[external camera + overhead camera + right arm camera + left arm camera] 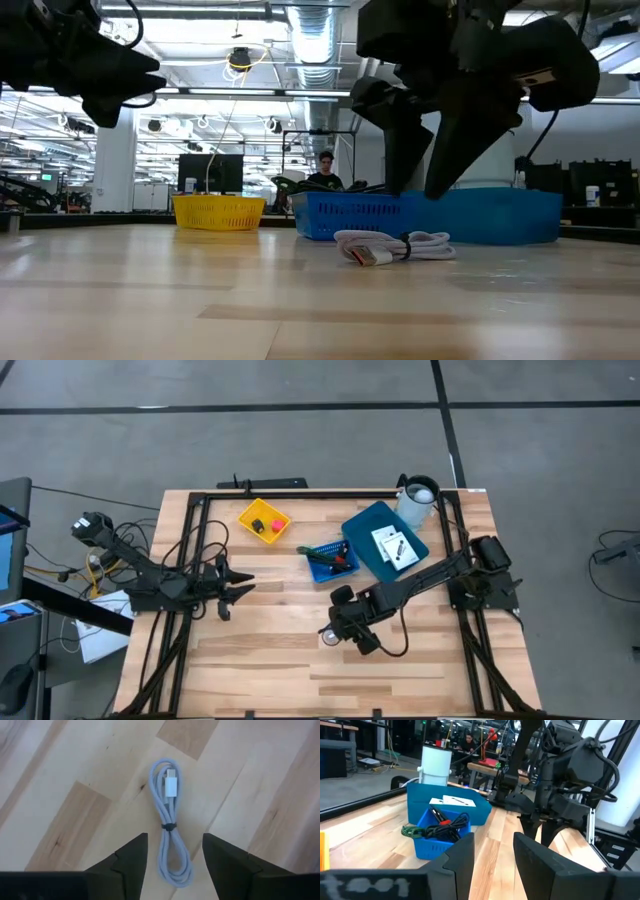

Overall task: Pick and place items into bin
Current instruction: Put the gray USB cable into the blue bin

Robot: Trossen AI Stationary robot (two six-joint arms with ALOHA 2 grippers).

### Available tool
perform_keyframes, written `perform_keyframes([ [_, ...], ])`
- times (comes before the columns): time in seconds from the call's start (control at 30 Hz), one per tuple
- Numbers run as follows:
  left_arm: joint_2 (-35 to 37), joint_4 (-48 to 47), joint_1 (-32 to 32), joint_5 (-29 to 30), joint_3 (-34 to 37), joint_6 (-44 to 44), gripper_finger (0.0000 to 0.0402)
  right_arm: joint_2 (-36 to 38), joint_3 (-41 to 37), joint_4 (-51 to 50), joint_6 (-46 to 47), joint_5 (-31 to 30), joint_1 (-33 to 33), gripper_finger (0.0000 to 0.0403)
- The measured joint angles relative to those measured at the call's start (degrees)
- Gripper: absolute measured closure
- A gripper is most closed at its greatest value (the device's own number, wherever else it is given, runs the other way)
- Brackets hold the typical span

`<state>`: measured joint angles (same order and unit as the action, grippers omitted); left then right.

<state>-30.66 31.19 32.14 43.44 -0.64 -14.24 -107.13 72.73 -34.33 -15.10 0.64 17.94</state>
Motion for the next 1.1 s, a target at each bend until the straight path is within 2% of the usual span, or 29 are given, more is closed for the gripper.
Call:
perform_keyframes([
  [0.23, -0.09, -0.19, 0.00, 0.46, 0.02, -0.71, 0.0276, -2.84, -0.24, 0.73, -0.41, 4.67, -2.11, 0.0229],
  [0.3, -0.09, -0.53, 0.00, 0.46, 0.02, -1.27, 0.0276, -5.58, 0.52, 4.69, -0.41, 7.09, -2.44, 0.0230],
  [0.37, -0.32, -0.63, 0.00, 0.48, 0.02, -1.65, 0.0276, -6.72, -0.19, 1.40, -0.40, 8.50, -2.40, 0.0230],
  [0.6, -1.66, -2.02, 0.00, 0.46, 0.07, -2.94, 0.0276, -9.89, 0.87, 4.36, 1.16, 13.55, -3.90, 0.0241],
  [0.73, -2.85, -2.30, 0.00, 0.85, 0.07, -3.59, 0.0276, -9.88, 0.81, 4.49, 2.02, 15.25, -5.05, 0.0278],
  [0.9, -3.39, -2.37, 0.00, 0.74, 0.09, -4.05, 0.0276, -9.03, 0.76, 3.79, 2.04, 15.74, -5.60, 0.0375],
  [0.97, -3.34, -2.35, 0.00, 0.70, 0.09, -4.05, 0.0276, -8.26, 0.87, 3.34, 2.80, 15.10, -5.71, 0.0386],
  [1.1, -3.34, -2.37, 0.00, 0.52, 0.11, -4.75, 0.0276, -7.88, 2.86, -0.18, 4.84, 10.35, -5.72, 0.0381],
])
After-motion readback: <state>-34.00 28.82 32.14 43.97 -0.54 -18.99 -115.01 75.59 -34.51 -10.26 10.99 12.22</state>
